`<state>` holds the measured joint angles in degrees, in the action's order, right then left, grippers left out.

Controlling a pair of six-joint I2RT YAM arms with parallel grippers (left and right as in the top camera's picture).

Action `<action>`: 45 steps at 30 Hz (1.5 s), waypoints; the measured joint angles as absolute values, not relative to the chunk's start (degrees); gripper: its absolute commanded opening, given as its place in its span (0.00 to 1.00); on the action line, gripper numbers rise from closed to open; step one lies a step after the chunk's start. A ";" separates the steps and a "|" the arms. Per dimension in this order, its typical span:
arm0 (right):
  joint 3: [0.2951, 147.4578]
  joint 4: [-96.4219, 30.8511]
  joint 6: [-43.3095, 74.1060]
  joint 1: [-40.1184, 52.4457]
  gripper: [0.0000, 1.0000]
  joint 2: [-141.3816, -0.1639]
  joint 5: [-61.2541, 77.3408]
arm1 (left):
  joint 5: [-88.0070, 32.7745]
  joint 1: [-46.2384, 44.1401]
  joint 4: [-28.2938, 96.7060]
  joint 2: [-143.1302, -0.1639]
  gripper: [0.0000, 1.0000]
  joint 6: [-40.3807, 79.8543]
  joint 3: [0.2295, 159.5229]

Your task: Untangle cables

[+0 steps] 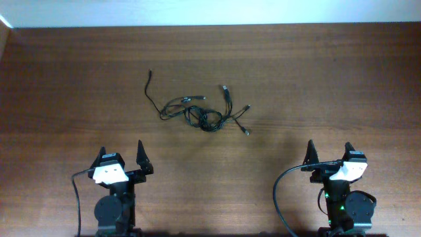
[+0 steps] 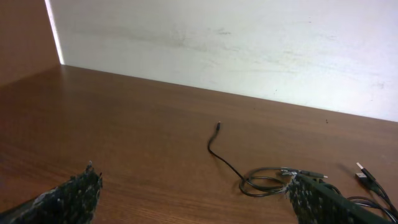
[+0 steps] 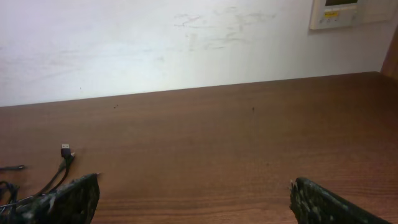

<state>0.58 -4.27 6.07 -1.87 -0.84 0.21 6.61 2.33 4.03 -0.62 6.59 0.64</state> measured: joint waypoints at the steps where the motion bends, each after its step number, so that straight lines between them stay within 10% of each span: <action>1: 0.58 -4.27 6.07 -1.87 0.99 -0.84 0.23 | 6.61 2.33 4.03 -0.62 0.99 6.59 0.64; 45: 0.58 -3.88 11.86 -1.87 0.99 -0.84 4.14 | 6.57 0.86 4.03 -0.62 0.99 6.59 0.64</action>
